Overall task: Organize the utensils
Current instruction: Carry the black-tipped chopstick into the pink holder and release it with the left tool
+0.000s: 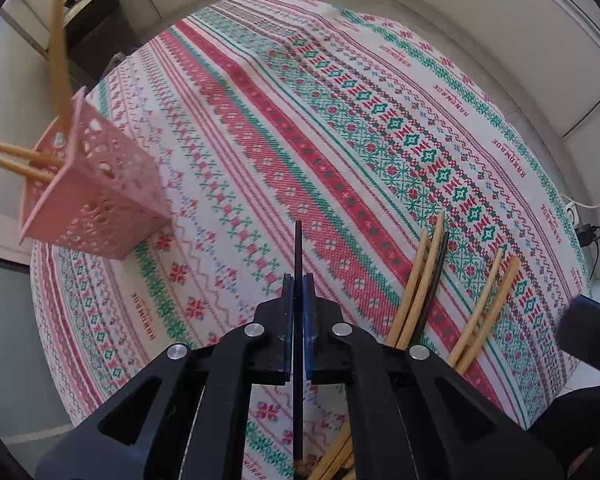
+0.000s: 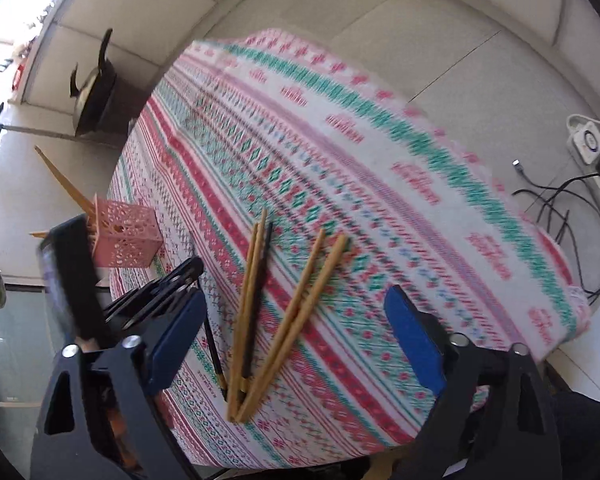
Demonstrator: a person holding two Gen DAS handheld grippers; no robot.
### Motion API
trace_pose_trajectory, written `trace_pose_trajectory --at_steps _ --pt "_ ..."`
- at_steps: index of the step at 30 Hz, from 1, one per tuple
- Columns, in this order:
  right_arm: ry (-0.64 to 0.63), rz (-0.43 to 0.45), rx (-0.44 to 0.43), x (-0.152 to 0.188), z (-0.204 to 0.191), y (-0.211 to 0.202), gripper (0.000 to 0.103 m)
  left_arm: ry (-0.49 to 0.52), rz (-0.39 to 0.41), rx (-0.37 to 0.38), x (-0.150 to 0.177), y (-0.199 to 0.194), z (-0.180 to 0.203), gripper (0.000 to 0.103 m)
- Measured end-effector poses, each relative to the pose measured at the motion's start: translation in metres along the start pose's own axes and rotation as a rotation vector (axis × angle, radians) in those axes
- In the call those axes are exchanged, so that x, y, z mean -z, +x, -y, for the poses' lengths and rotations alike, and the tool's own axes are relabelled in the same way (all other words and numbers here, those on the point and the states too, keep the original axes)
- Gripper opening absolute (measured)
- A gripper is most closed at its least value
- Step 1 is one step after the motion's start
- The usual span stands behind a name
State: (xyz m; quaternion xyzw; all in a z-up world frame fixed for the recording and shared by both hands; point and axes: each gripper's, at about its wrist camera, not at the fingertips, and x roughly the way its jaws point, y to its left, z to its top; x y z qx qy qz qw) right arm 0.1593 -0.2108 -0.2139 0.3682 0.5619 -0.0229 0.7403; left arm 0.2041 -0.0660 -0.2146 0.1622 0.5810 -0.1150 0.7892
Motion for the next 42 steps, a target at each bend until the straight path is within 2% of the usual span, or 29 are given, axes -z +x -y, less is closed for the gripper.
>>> trace_pose_trajectory --at_steps 3,4,5,6,8,10,19,21,22,25,29,35,42 --pt "0.003 -0.047 0.013 -0.008 -0.017 0.03 0.06 -0.011 0.047 -0.001 0.014 -0.027 -0.015 0.003" --pt "-0.015 -0.043 0.033 -0.01 -0.023 0.037 0.048 -0.015 0.064 0.002 0.017 -0.037 -0.019 0.003" --pt "-0.032 -0.038 0.055 -0.011 -0.028 0.043 0.041 -0.02 0.08 0.005 0.02 -0.046 -0.023 0.003" --pt "-0.041 -0.039 0.067 -0.012 -0.03 0.048 0.037 -0.025 0.093 0.006 0.018 -0.057 -0.023 0.003" --pt "-0.053 -0.047 0.09 -0.012 -0.034 0.057 0.025 -0.034 0.124 0.011 0.024 -0.071 -0.031 0.003" --pt "-0.063 -0.048 0.113 -0.012 -0.036 0.064 0.02 -0.035 0.137 0.016 0.026 -0.078 -0.035 0.003" --pt "-0.042 -0.046 0.133 -0.017 -0.037 0.078 0.02 -0.069 0.158 0.019 0.035 -0.088 -0.05 0.004" --pt "-0.053 -0.035 0.148 -0.019 -0.04 0.08 0.016 -0.075 0.158 0.015 0.038 -0.088 -0.053 0.004" --pt "-0.07 -0.026 0.174 -0.019 -0.043 0.082 0.008 -0.08 0.159 0.012 0.039 -0.089 -0.054 0.004" --pt "-0.111 0.009 0.195 -0.019 -0.051 0.085 0.007 -0.103 0.178 0.008 0.041 -0.093 -0.059 0.004" --pt "-0.111 0.037 0.14 -0.017 -0.047 0.082 0.005 -0.16 0.24 0.031 0.046 -0.112 -0.072 0.003" --pt "-0.206 0.153 0.04 0.001 -0.059 0.024 0.004 -0.243 0.366 0.049 0.059 -0.152 -0.096 0.003" --pt "-0.328 0.303 -0.057 0.026 -0.079 -0.054 0.005 -0.318 0.452 0.063 0.072 -0.183 -0.116 0.003"
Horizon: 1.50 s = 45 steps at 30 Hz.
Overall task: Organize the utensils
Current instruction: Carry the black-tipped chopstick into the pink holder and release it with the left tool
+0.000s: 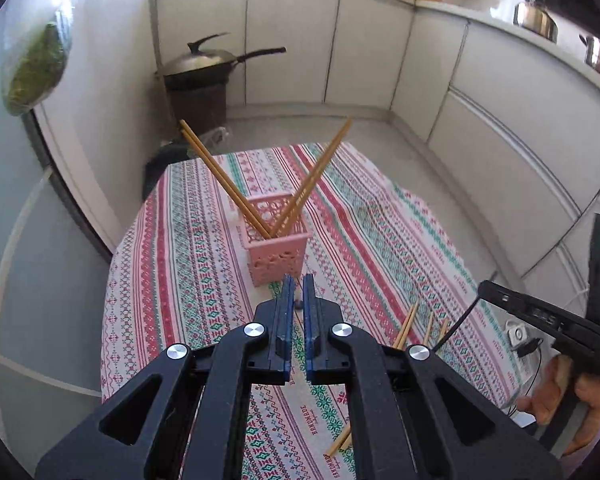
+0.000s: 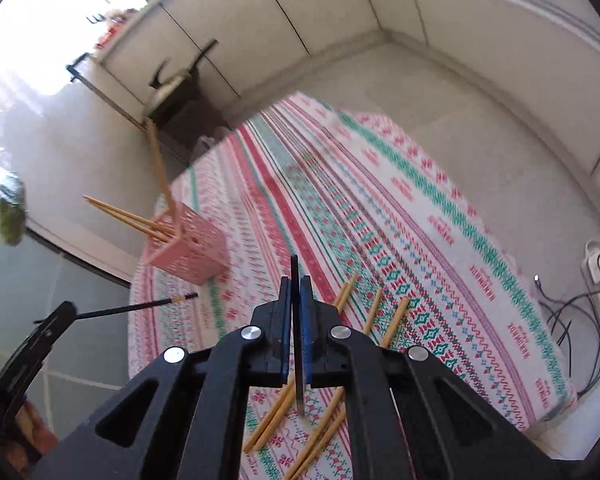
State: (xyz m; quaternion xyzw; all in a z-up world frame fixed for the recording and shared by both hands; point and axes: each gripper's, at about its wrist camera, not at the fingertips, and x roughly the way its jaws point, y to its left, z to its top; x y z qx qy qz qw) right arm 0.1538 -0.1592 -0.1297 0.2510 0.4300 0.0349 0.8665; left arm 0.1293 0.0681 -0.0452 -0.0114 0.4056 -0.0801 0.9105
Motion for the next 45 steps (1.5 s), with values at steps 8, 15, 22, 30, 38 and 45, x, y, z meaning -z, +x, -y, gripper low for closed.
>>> trace_pose_trajectory --at_steps 8,15,22,30,38,45 --pt "-0.025 0.104 -0.095 -0.021 -0.03 -0.058 0.004 -0.053 0.064 0.018 -0.015 -0.027 -0.014 0.003" --pt "-0.022 0.145 -0.18 -0.045 -0.053 -0.088 0.005 -0.104 0.158 0.021 -0.034 -0.053 -0.022 0.003" --pt "-0.028 0.16 -0.219 -0.074 -0.075 -0.094 0.005 -0.185 0.258 0.006 -0.072 -0.056 -0.027 0.003" --pt "-0.04 0.125 -0.235 -0.098 -0.091 -0.067 0.005 -0.264 0.23 -0.017 -0.098 -0.007 -0.045 0.003" --pt "-0.054 0.085 -0.233 -0.11 -0.107 -0.037 0.005 -0.351 0.102 -0.015 -0.088 0.047 -0.073 0.016" --pt "-0.057 0.055 -0.219 -0.114 -0.121 -0.014 0.005 -0.362 0.244 -0.087 -0.089 -0.013 -0.082 0.032"
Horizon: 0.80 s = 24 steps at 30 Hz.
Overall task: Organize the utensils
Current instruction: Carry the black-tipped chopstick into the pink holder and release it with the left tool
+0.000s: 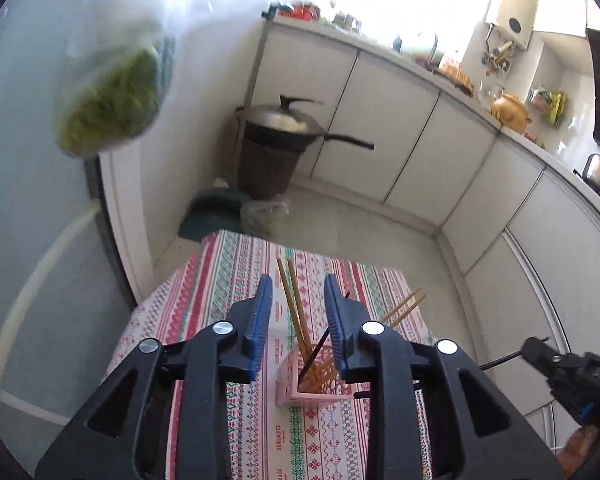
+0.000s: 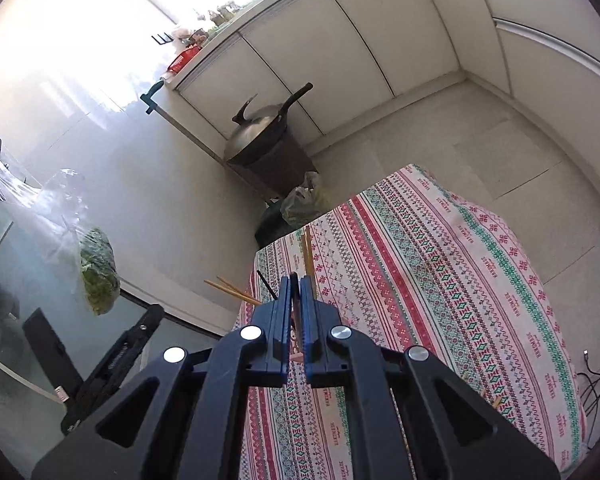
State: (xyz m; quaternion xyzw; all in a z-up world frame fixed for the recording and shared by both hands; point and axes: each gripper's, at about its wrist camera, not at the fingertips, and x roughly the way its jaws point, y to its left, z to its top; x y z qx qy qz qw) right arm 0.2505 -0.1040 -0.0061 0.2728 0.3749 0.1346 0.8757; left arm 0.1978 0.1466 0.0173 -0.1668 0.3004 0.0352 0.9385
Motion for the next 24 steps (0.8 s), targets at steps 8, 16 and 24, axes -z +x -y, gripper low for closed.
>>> trace_pose_trajectory --at_steps 8,16,24 --pt "-0.016 -0.018 0.033 -0.002 -0.015 0.032 0.005 -0.006 -0.031 0.002 0.004 -0.001 -0.004 0.037" --pt "-0.047 -0.072 0.072 0.007 -0.02 0.075 0.01 0.054 -0.086 -0.011 0.017 0.014 0.008 0.037" --pt "-0.194 -0.003 0.157 0.028 -0.031 0.054 0.014 0.12 -0.08 -0.026 0.026 0.009 0.026 0.04"
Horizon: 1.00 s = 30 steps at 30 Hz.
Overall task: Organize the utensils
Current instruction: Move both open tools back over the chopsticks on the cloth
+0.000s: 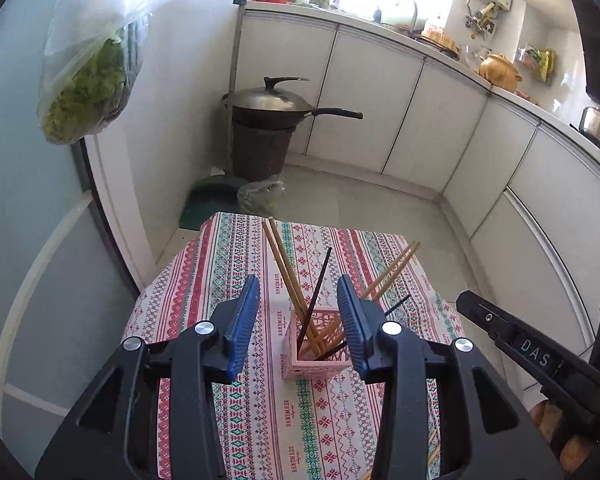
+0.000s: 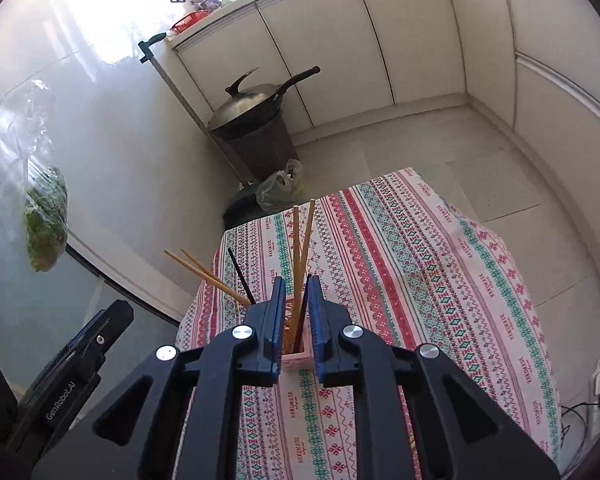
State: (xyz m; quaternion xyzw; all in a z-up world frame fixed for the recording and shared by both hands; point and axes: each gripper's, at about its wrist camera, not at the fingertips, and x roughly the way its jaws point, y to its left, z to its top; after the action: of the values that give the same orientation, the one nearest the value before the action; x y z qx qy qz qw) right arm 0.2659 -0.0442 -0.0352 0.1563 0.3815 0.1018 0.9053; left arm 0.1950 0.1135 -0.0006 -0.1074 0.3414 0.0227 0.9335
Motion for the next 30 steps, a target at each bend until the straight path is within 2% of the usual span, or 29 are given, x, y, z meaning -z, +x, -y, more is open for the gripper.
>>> trace_pose_trajectory --at_steps 3,5,7,9,11,19,21,22,23,30 --pt "-0.041 0.025 0.034 0.007 -0.002 -0.008 0.015 0.018 -0.01 -0.007 0.008 0.0 0.004 0.041" --pt "-0.062 0.038 0.054 0.013 -0.002 -0.012 0.026 0.028 -0.019 -0.009 0.013 0.0 0.007 0.043" --pt "-0.078 0.052 0.069 0.019 0.0 -0.017 0.029 0.036 -0.021 -0.01 0.017 -0.002 0.009 0.047" --pt "-0.095 0.059 0.084 0.025 0.001 -0.02 0.03 0.05 -0.014 -0.012 0.021 -0.005 0.013 0.055" --pt "-0.119 0.061 0.104 0.031 0.001 -0.023 0.031 0.064 0.0 -0.019 0.023 -0.009 0.016 0.058" --pt "-0.113 0.069 0.155 0.052 0.018 -0.035 0.036 0.098 -0.005 -0.032 0.044 -0.011 0.025 0.064" --pt "-0.102 0.068 0.169 0.056 0.024 -0.037 0.045 0.107 -0.013 -0.032 0.048 -0.011 0.027 0.068" --pt "-0.089 0.074 0.177 0.058 0.027 -0.039 0.055 0.108 -0.012 -0.035 0.051 -0.011 0.029 0.07" --pt "-0.077 0.082 0.184 0.06 0.031 -0.041 0.06 0.109 -0.01 -0.037 0.053 -0.011 0.03 0.074" --pt "-0.023 0.077 0.228 0.071 0.055 -0.049 0.074 0.124 -0.023 -0.038 0.066 -0.01 0.037 0.088"
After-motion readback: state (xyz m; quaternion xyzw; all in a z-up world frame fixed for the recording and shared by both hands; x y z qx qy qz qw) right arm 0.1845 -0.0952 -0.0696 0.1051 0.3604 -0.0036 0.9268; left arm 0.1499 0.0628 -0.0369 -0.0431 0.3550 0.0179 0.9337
